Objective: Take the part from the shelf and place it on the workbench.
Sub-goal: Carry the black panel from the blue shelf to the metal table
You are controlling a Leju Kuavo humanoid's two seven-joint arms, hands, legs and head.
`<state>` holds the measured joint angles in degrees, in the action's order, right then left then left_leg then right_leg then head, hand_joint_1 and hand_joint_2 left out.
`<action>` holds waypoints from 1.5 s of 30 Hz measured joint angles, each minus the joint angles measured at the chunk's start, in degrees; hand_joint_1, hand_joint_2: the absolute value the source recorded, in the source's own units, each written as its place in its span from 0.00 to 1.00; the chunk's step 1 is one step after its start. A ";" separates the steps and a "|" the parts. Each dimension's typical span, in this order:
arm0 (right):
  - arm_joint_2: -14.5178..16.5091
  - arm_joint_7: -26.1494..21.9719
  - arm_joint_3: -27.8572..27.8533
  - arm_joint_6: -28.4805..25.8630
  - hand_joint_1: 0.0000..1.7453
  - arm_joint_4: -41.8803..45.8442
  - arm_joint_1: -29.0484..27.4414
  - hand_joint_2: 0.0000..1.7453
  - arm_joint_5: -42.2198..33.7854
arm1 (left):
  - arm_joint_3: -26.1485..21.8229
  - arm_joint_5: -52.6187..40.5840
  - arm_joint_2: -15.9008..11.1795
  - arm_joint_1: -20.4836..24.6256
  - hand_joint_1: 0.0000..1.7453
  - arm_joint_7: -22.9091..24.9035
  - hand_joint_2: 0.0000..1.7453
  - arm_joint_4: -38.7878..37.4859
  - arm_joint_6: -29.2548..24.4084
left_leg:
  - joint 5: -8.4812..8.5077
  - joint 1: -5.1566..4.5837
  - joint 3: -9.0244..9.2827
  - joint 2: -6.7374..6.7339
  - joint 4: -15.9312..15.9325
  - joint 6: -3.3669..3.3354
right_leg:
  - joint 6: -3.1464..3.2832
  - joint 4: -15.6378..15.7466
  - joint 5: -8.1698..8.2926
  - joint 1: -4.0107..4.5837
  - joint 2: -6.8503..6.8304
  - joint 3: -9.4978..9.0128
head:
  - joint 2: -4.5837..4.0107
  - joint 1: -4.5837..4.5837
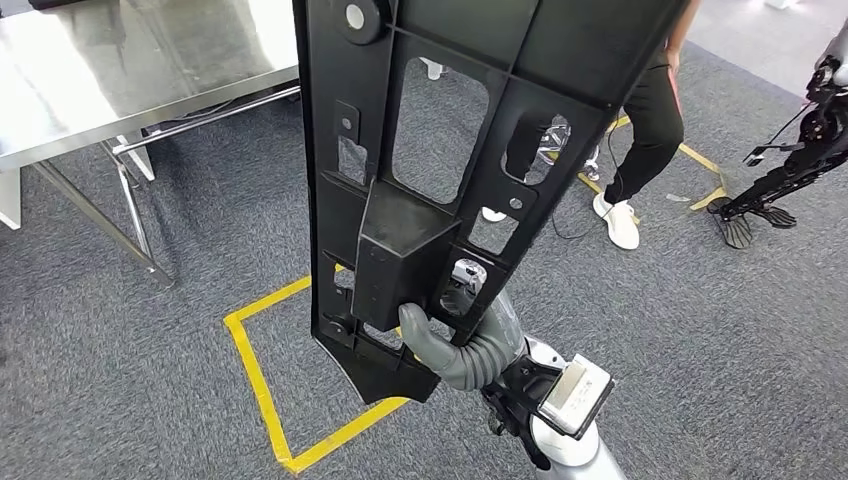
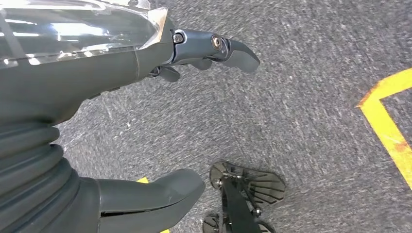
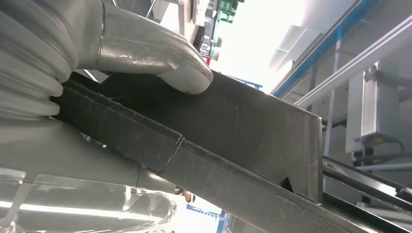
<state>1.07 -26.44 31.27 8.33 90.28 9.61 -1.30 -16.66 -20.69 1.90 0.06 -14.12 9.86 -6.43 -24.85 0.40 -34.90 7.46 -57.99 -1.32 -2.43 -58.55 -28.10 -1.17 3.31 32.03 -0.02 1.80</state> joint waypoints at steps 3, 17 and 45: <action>0.33 0.02 -0.07 0.00 1.00 0.04 0.06 1.00 0.05 | 0.01 -0.23 0.01 -0.38 0.00 -0.02 1.00 -0.02 0.00 | -0.37 0.15 -0.67 -0.63 -0.57 0.93 | 1.26 0.28 0.33 -0.24 -1.69 -0.27 | 0.00 -0.15; 0.67 0.15 -0.19 0.10 1.00 0.16 -0.02 1.00 0.31 | -0.05 -0.40 -0.14 0.16 0.00 -0.01 1.00 0.02 -0.13 | -0.48 -0.23 -0.50 -10.34 -0.53 0.44 | 0.92 0.61 -1.53 1.03 -10.82 -2.05 | 0.00 -0.37; 0.19 1.11 -0.43 -1.01 1.00 0.03 -0.07 1.00 1.32 | -0.97 -1.23 -0.21 -0.03 0.00 -0.55 1.00 0.28 0.51 | -0.24 0.17 0.29 -3.29 0.41 0.60 | 0.97 0.12 0.62 0.62 -2.29 0.56 | 0.00 -0.25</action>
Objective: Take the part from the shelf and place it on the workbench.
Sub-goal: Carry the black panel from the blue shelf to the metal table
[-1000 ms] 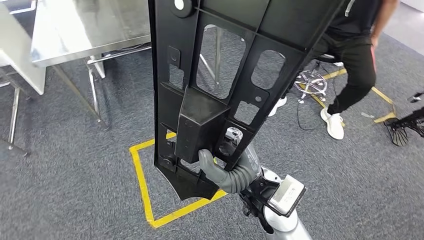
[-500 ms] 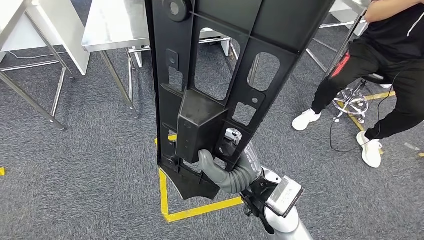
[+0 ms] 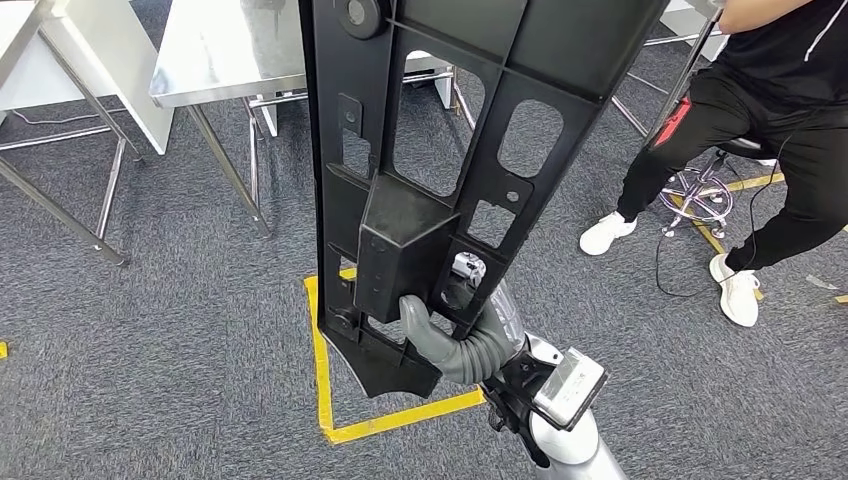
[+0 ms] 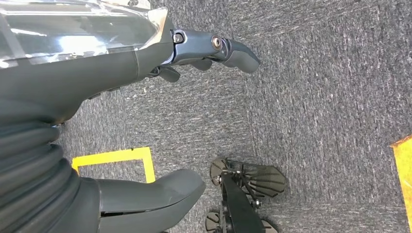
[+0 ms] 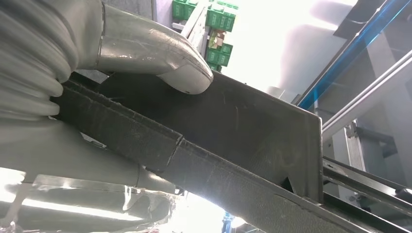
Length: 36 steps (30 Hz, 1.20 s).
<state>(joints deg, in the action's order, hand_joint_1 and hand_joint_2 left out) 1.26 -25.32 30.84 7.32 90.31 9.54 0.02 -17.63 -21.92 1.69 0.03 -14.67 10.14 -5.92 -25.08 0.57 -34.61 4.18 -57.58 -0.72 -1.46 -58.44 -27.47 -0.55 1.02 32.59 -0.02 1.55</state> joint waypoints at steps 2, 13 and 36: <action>-0.01 0.04 0.00 -0.01 1.00 0.00 -0.01 1.00 0.00 | -0.03 -0.23 0.01 0.00 0.00 0.11 1.00 0.00 -0.42 | -0.01 -0.04 -0.02 -0.01 -0.01 0.06 | 0.02 0.00 -0.01 -0.02 0.00 0.00 | 0.00 0.00; -0.37 0.46 -0.27 -0.14 1.00 0.44 -0.83 1.00 -0.02 | -0.13 -0.86 0.25 -0.05 0.00 0.50 1.00 0.01 -0.90 | 1.29 0.73 1.83 -0.84 3.06 -1.73 | -0.87 -13.73 -5.75 -1.04 -0.31 6.92 | 0.00 0.23; 0.03 0.57 -0.31 -0.22 1.00 0.46 -1.36 1.00 0.15 | -0.51 -1.64 0.58 0.19 0.00 1.25 1.00 0.04 -1.75 | -0.67 0.56 -1.07 -4.68 -1.59 0.47 | -0.82 -0.20 -1.89 -0.78 -2.02 -1.55 | 0.00 0.05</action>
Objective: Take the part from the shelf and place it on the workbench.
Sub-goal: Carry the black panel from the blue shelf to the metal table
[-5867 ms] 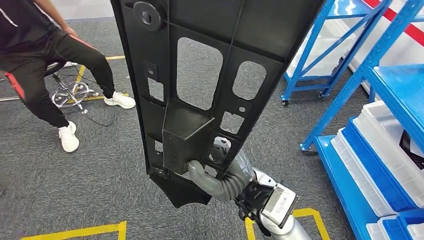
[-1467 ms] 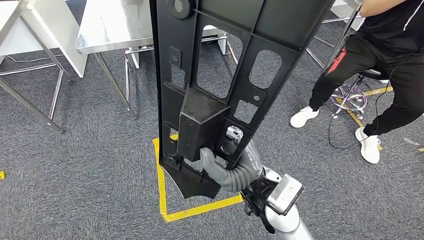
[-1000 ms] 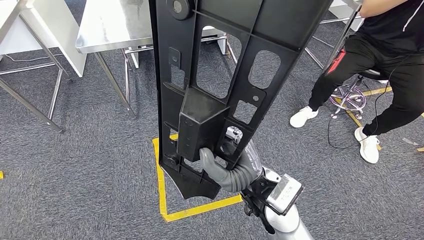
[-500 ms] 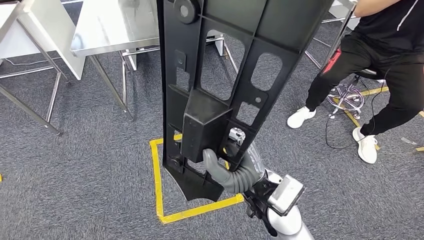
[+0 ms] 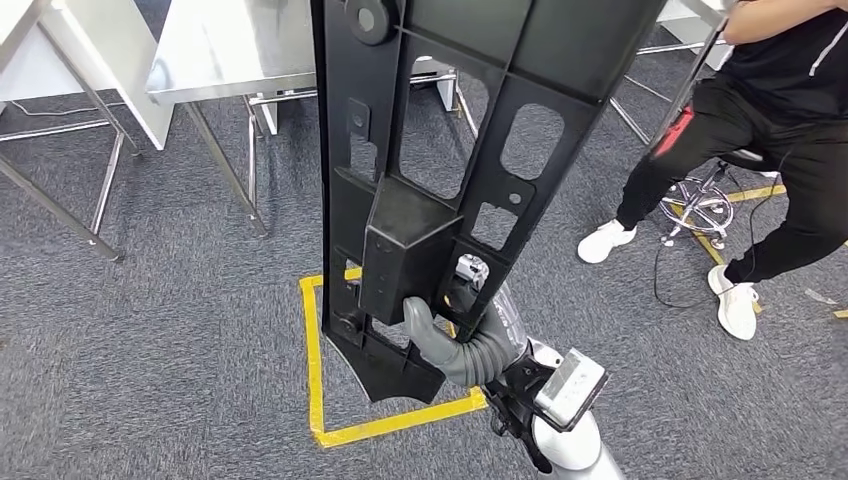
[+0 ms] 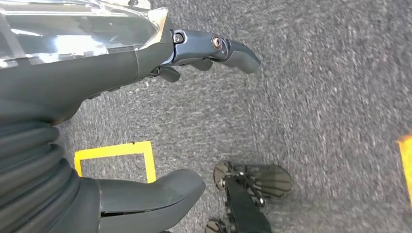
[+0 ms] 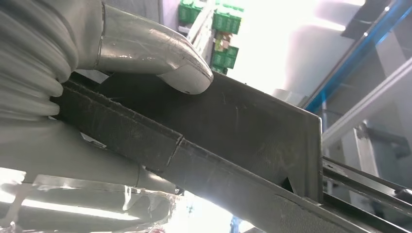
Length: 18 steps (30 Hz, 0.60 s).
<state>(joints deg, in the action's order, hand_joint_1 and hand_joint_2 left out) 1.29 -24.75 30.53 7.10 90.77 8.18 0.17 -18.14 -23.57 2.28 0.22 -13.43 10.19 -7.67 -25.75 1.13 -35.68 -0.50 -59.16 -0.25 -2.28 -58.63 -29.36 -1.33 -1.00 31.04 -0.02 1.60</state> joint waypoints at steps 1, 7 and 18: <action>0.02 0.01 0.02 0.00 1.00 0.02 0.02 1.00 0.04 | 0.00 -0.05 0.01 -0.02 0.00 0.03 1.00 0.00 0.01 | 0.05 -0.01 0.16 0.19 0.26 -0.27 | -0.33 0.06 -0.12 -0.07 -0.11 -0.04 | 0.00 0.01; -0.39 0.01 0.04 0.00 1.00 0.01 -0.22 1.00 0.08 | -0.02 -0.63 0.01 0.05 0.00 0.14 1.00 0.02 0.02 | -0.20 -0.26 1.29 1.10 1.10 -1.99 | -0.11 -15.48 -5.50 0.01 0.64 8.60 | 0.00 0.16; -0.53 0.01 0.04 0.00 1.00 0.03 -0.25 1.00 -0.02 | -0.04 -0.86 0.02 -0.09 0.00 0.27 1.00 0.08 0.00 | -2.07 -0.52 2.65 2.16 0.92 -0.07 | 0.99 0.32 2.85 -0.12 0.94 2.54 | 0.00 0.08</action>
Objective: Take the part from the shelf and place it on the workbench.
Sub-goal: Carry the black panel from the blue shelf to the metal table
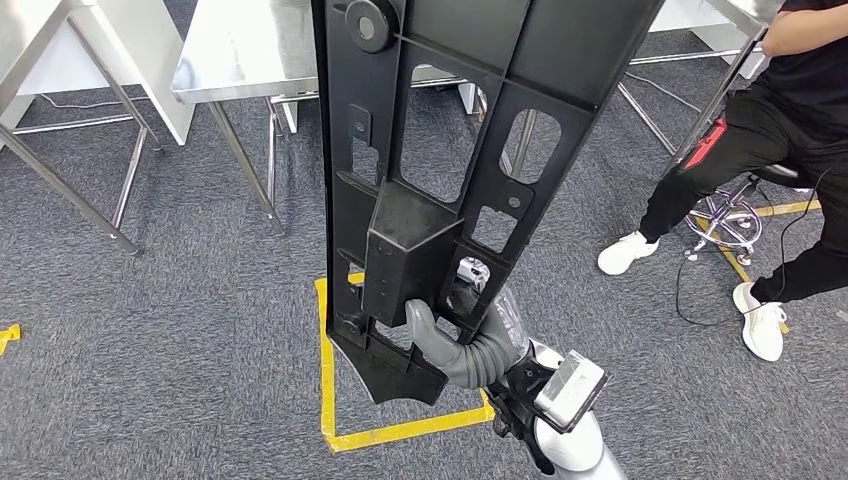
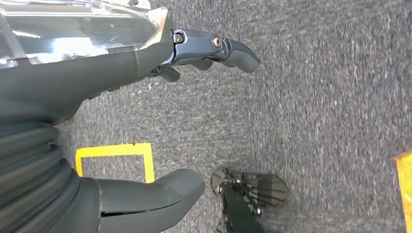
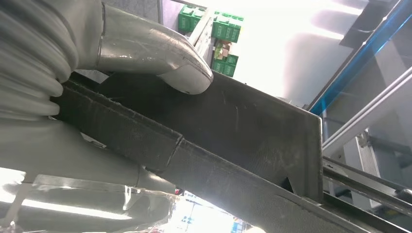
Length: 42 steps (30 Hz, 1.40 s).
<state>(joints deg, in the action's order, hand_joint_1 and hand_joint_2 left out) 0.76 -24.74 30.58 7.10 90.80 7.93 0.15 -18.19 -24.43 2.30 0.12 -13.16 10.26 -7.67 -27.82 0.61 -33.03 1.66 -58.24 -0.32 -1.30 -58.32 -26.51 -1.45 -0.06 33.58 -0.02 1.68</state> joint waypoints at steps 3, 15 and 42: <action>0.05 0.00 0.00 0.00 1.00 0.01 0.00 1.00 0.00 | 0.00 0.01 0.01 0.00 0.00 0.00 1.00 0.01 0.00 | -0.17 0.09 -0.16 -0.13 -0.21 0.14 | 0.15 0.13 0.05 -0.28 0.00 -0.17 | 0.00 0.00; 0.41 0.00 0.02 0.01 1.00 -0.03 0.00 1.00 -0.08 | -0.11 0.16 0.07 0.02 0.00 0.00 1.00 0.02 -0.02 | 1.78 0.38 -2.21 -1.72 -0.73 0.20 | -1.12 0.52 -2.65 0.12 -0.22 -3.00 | 0.01 -0.32; 0.70 -0.11 -0.69 0.13 1.00 -0.18 0.25 1.00 -0.18 | -0.97 -0.01 0.42 -0.09 0.00 -0.07 1.00 0.07 -0.24 | 1.80 0.83 -3.63 -1.67 -3.41 1.38 | 0.62 0.47 -2.33 0.14 0.19 -2.98 | 0.00 -0.49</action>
<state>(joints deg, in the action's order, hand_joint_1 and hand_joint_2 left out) 1.45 -24.85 29.88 7.23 90.62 8.18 -0.02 -19.16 -24.44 2.72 0.03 -13.22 10.33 -7.91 -26.03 1.44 -36.66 -0.01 -61.66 1.06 -0.67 -57.85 -28.85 -1.30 0.13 30.59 -0.02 1.20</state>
